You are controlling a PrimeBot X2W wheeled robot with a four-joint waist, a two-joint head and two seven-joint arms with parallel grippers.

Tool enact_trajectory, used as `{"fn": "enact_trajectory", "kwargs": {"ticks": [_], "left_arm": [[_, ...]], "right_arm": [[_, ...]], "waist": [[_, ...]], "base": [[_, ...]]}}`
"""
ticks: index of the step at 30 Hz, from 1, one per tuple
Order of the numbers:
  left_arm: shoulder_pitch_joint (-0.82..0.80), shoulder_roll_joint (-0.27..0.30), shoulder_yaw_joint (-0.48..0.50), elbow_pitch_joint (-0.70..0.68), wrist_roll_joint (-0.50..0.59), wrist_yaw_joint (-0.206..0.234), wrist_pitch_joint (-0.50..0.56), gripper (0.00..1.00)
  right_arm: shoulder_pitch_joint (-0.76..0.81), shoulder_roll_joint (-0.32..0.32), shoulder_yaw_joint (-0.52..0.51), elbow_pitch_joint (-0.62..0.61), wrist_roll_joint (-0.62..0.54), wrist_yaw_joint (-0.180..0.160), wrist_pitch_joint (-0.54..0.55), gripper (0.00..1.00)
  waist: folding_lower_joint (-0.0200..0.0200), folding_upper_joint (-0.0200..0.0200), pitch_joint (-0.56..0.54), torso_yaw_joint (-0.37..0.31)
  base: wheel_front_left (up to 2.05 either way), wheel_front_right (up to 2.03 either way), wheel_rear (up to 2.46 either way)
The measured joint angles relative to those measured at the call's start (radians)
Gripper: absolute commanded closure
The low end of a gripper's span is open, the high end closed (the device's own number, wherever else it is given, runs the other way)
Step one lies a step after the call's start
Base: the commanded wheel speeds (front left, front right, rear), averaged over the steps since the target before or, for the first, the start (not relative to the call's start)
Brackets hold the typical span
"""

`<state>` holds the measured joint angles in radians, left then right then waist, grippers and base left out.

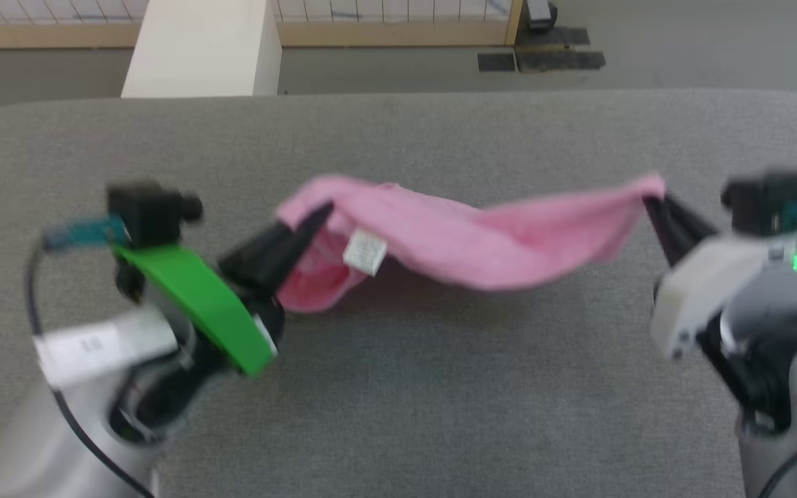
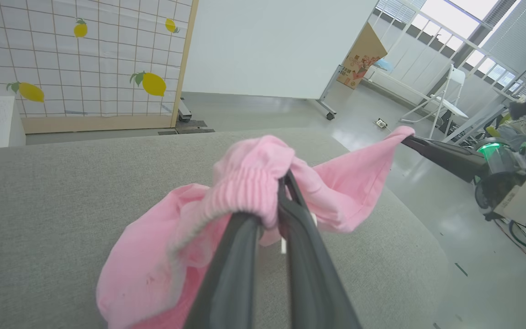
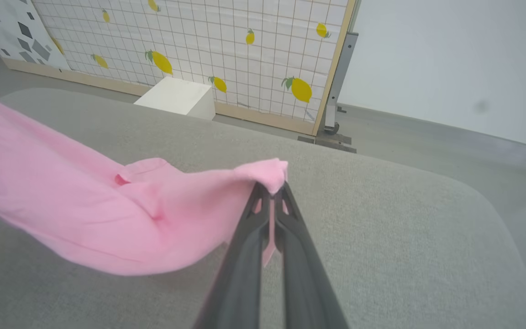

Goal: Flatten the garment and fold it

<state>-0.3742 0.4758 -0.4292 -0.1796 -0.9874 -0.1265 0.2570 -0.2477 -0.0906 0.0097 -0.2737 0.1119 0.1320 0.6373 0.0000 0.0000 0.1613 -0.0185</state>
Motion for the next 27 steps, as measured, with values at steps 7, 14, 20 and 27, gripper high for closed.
{"fn": "enact_trajectory", "kwargs": {"ticks": [7,14,20,27], "left_arm": [[-0.313,0.06,0.069,0.026,-0.117,0.026,0.208,1.0],[-0.672,0.047,0.101,0.216,-0.023,0.086,0.217,1.0],[-0.887,-0.033,0.152,0.367,0.047,0.103,0.048,1.0],[-0.961,-0.072,0.184,0.483,0.072,0.054,-0.105,1.0]], "right_arm": [[-0.435,-0.088,0.137,0.095,0.043,0.0,0.114,1.0],[-0.858,-0.082,0.176,0.342,-0.027,0.0,0.07,1.0],[-1.074,-0.029,0.114,0.501,-0.144,0.0,-0.118,1.0],[-1.149,0.003,0.038,0.615,-0.23,0.0,-0.301,1.0]], "waist": [[0.0,0.0,0.083,-0.012],[0.0002,0.0,0.202,-0.023],[0.0003,0.0,0.3,-0.034],[0.0003,0.0,0.354,-0.041]], "base": [[0.0,0.0,0.0],[0.0,0.0,0.0],[0.0,0.0,0.0],[0.0,0.0,0.0]]}}
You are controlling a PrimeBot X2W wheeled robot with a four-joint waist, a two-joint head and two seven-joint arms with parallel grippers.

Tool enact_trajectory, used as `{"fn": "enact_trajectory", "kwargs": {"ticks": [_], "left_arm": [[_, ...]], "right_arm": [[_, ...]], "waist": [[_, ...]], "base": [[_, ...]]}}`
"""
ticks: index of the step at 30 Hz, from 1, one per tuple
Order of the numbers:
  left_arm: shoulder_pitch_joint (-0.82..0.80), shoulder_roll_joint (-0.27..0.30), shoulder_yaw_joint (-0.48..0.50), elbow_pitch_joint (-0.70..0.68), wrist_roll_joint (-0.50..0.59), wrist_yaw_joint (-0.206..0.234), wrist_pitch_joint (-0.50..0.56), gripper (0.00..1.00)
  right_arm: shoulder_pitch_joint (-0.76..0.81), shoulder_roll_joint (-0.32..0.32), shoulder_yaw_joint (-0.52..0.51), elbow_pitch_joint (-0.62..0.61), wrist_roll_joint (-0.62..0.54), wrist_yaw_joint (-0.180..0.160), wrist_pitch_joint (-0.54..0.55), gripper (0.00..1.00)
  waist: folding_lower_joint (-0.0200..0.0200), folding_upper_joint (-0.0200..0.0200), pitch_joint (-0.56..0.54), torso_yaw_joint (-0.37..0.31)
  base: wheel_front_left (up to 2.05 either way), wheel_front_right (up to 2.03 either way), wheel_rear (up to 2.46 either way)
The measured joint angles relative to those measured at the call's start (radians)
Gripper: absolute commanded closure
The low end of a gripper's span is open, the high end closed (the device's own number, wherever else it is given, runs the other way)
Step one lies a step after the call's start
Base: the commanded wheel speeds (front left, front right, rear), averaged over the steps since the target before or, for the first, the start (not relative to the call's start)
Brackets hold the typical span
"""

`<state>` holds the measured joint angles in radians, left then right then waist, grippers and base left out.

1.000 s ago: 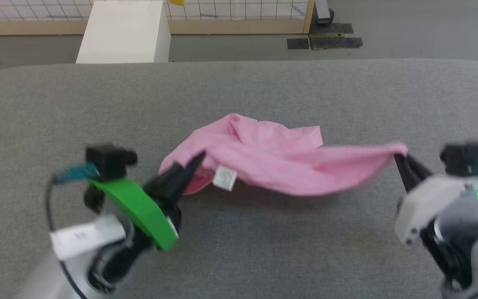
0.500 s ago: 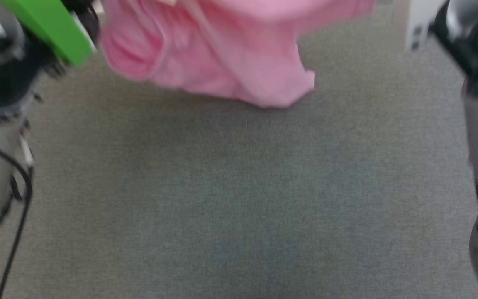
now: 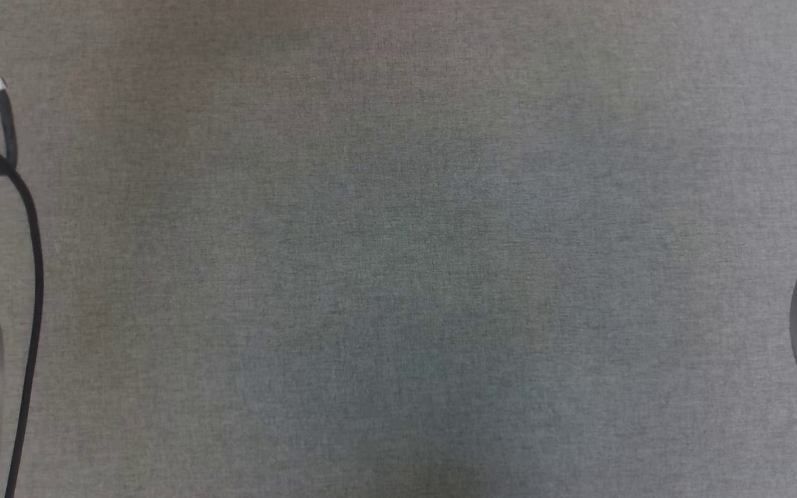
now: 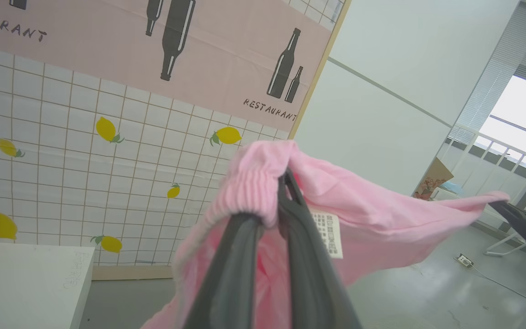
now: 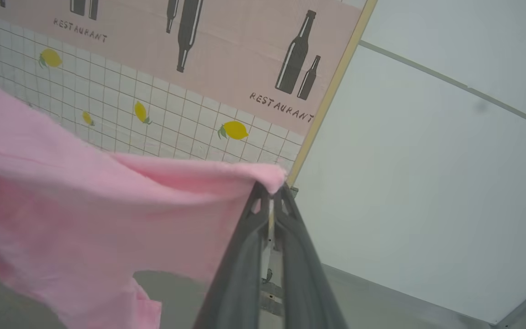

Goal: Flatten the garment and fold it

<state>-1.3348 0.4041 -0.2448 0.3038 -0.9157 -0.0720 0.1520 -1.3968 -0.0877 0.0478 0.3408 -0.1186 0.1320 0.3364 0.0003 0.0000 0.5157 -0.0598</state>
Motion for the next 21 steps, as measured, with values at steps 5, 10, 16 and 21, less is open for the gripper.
{"fn": "enact_trajectory", "kwargs": {"ticks": [5,10,16,21], "left_arm": [[0.101,0.009,-0.05,0.033,-0.01,-0.032,0.02,1.0],[0.364,0.059,-0.167,0.016,-0.01,-0.043,0.096,1.0],[0.7,0.117,-0.259,-0.107,-0.053,-0.05,0.15,1.0],[0.957,0.156,-0.315,-0.224,-0.069,-0.007,0.17,1.0]], "right_arm": [[0.08,0.007,0.039,0.063,0.024,0.0,-0.019,1.0],[0.326,-0.011,0.138,0.08,0.149,0.0,0.05,1.0],[0.685,-0.108,0.22,-0.085,0.327,0.0,0.184,1.0],[1.012,-0.168,0.171,-0.286,0.388,0.0,0.302,1.0]], "waist": [[-0.0001,0.0,-0.029,0.0],[-0.0001,0.0,-0.087,0.004],[-0.0003,0.0,-0.175,0.011],[-0.0004,0.0,-0.253,0.019]], "base": [[0.0,0.0,0.0],[0.0,0.0,0.0],[0.0,0.0,0.0],[0.0,0.0,0.0]]}}
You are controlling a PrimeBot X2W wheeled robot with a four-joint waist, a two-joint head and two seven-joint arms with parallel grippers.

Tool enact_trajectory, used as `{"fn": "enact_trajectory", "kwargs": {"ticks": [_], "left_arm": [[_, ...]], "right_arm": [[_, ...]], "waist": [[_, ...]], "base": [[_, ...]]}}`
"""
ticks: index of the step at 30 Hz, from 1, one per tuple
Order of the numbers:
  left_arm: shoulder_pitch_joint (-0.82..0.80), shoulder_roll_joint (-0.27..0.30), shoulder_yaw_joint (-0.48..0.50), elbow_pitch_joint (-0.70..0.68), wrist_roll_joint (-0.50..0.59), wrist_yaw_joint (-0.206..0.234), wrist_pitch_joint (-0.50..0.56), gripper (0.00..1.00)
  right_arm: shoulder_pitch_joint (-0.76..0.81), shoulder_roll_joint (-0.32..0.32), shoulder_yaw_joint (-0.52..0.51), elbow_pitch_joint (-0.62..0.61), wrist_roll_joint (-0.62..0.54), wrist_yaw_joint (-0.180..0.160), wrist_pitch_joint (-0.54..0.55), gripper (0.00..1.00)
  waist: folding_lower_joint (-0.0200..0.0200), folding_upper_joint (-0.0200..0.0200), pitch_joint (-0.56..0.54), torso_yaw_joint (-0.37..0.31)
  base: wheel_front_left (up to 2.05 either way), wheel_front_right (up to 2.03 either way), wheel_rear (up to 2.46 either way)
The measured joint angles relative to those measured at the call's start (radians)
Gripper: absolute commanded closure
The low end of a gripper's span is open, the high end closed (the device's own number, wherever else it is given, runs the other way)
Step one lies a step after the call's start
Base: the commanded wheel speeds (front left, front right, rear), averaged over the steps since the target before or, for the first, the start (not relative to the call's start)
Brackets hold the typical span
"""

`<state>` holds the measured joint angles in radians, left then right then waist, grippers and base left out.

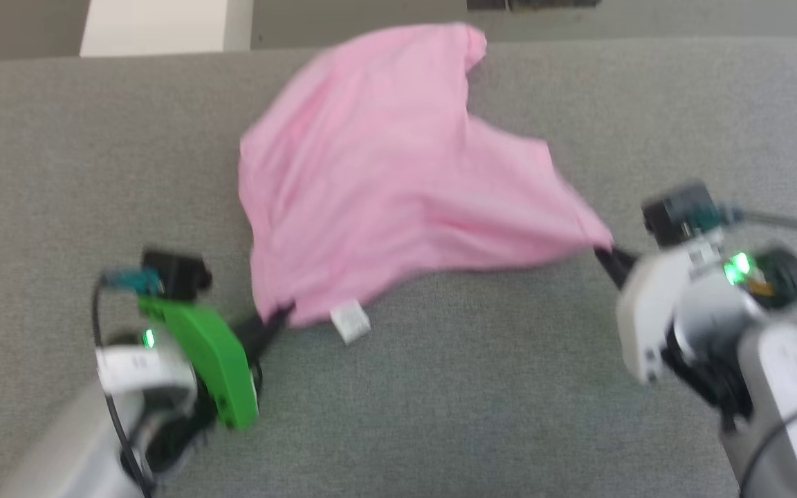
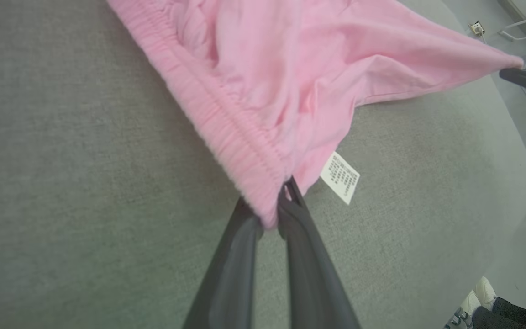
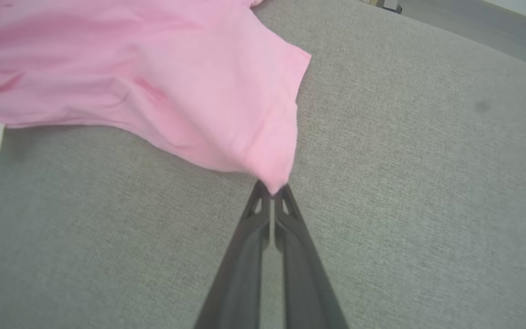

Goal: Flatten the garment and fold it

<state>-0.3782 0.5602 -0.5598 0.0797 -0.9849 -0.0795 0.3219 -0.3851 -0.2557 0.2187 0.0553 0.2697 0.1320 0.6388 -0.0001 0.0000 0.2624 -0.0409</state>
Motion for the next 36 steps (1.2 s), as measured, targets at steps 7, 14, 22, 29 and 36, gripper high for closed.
{"fn": "enact_trajectory", "kwargs": {"ticks": [7,14,22,29,36], "left_arm": [[0.243,0.039,-0.042,-0.122,-0.026,0.105,0.015,1.0],[0.408,0.106,-0.033,-0.254,-0.053,0.224,0.036,1.0],[0.495,0.131,-0.037,-0.399,-0.057,0.292,0.048,1.0],[0.411,0.057,-0.032,-0.403,-0.038,0.234,-0.021,1.0],[0.228,-0.026,-0.006,-0.302,-0.033,0.184,-0.051,1.0]], "right_arm": [[0.39,0.047,-0.132,-0.205,-0.017,0.0,0.141,1.0],[0.642,0.136,-0.23,-0.365,-0.043,0.0,0.315,1.0],[0.772,0.185,-0.288,-0.52,-0.049,0.0,0.417,1.0],[0.589,0.139,-0.241,-0.548,-0.061,0.0,0.328,1.0],[0.247,0.042,-0.17,-0.397,-0.059,0.0,0.283,1.0]], "waist": [[0.0,0.0,-0.087,0.008],[0.0,0.0,-0.125,0.013],[0.0,0.0,-0.124,0.037],[0.0,0.0,-0.116,0.064],[0.0,0.0,-0.083,0.098]], "base": [[0.0,0.0,0.0],[0.0,0.0,0.0],[0.0,0.0,0.0],[0.0,0.0,0.0],[0.0,0.0,0.0]]}}
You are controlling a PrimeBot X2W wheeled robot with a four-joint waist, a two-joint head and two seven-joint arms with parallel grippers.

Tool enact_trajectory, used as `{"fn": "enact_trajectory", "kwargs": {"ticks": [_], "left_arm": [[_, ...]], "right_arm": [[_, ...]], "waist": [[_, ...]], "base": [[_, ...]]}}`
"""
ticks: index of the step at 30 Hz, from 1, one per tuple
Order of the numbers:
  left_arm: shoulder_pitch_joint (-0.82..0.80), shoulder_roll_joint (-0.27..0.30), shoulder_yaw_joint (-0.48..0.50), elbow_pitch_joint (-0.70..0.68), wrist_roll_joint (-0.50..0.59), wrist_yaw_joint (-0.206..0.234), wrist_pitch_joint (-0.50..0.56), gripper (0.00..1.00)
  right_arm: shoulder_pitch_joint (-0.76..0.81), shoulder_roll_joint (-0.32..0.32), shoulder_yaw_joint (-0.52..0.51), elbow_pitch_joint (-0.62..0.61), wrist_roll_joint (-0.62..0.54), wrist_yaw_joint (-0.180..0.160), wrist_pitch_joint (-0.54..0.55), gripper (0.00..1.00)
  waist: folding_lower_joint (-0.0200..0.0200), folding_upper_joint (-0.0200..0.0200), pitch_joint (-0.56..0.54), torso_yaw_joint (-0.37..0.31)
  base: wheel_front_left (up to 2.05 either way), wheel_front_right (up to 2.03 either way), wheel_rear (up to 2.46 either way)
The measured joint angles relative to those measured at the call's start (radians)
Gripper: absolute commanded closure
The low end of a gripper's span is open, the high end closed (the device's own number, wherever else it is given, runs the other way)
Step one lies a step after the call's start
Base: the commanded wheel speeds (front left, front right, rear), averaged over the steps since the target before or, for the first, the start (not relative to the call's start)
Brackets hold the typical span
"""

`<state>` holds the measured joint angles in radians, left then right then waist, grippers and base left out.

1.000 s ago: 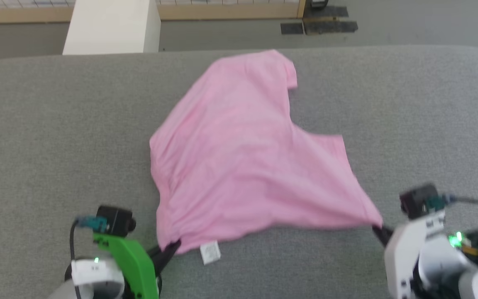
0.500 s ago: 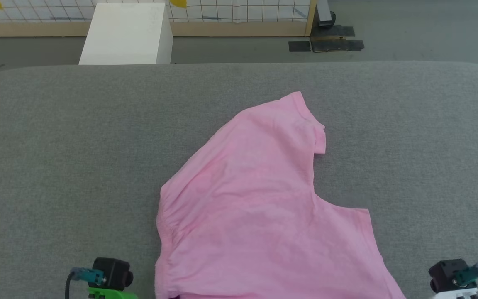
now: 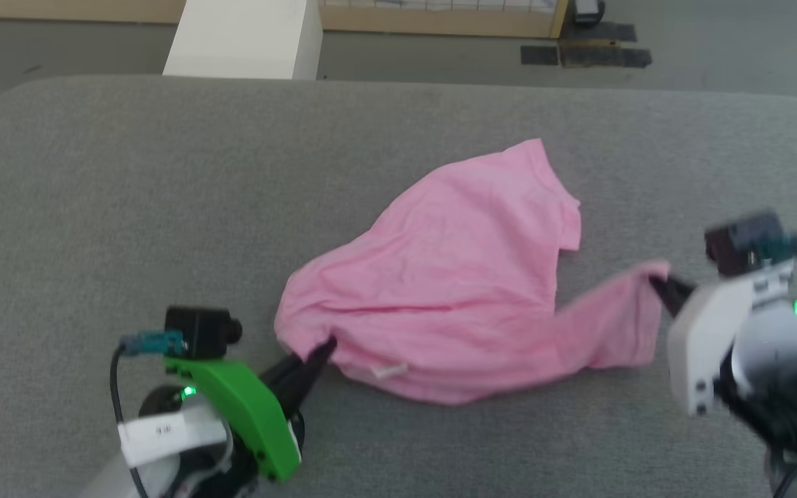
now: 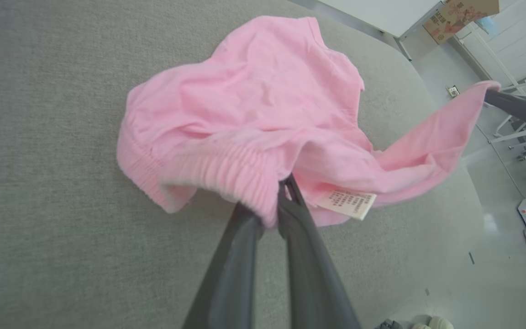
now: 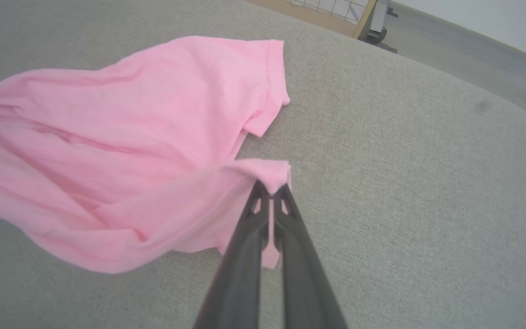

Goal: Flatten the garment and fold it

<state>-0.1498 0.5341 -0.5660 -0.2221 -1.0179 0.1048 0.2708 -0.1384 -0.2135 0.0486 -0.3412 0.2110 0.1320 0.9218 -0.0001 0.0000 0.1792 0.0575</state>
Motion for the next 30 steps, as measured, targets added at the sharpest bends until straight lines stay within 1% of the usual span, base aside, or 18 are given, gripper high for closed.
{"fn": "enact_trajectory", "kwargs": {"ticks": [2,6,8,12,16,22,26,30], "left_arm": [[-0.053,-0.018,0.009,0.051,0.002,-0.011,-0.003,1.0],[-0.132,-0.066,0.034,0.121,-0.003,-0.031,-0.029,1.0],[-0.168,-0.079,0.041,0.151,-0.003,-0.043,-0.04,1.0],[-0.223,-0.103,0.044,0.21,-0.003,-0.052,-0.051,1.0],[-0.275,-0.128,0.04,0.27,0.004,-0.052,-0.052,1.0],[-0.338,-0.162,0.007,0.346,0.023,-0.053,-0.03,1.0],[-0.362,-0.172,-0.016,0.367,0.023,-0.071,0.001,1.0],[-0.37,-0.176,-0.028,0.368,0.022,-0.088,0.019,0.99]], "right_arm": [[-0.11,-0.019,0.02,0.068,0.0,0.0,-0.016,1.0],[-0.299,-0.027,0.051,0.206,-0.001,0.0,-0.063,1.0],[-0.39,-0.028,0.062,0.283,-0.007,0.0,-0.089,1.0],[-0.532,-0.025,0.086,0.437,-0.027,0.0,-0.128,1.0],[-0.639,-0.027,0.113,0.581,-0.064,0.0,-0.165,1.0],[-0.751,-0.024,0.118,0.779,-0.136,0.0,-0.193,1.0],[-0.799,-0.02,0.109,0.887,-0.174,0.0,-0.196,1.0],[-0.833,-0.02,0.123,0.969,-0.196,0.0,-0.164,1.0]], "waist": [[0.0,0.0,0.018,0.012],[0.0,0.0,0.06,0.037],[0.0,0.0,0.085,0.05],[0.0001,0.0,0.135,0.077],[0.0001,0.0,0.186,0.105],[0.0002,0.0,0.256,0.147],[0.0002,0.0,0.291,0.175],[0.0002,0.0,0.311,0.199]], "base": [[0.0,0.0,0.0],[0.0,0.0,0.0],[0.0,0.0,0.0],[0.0,0.0,0.0],[0.0,0.0,0.0],[0.0,0.0,0.0],[0.0,0.0,0.0],[0.0,0.0,0.0]]}}
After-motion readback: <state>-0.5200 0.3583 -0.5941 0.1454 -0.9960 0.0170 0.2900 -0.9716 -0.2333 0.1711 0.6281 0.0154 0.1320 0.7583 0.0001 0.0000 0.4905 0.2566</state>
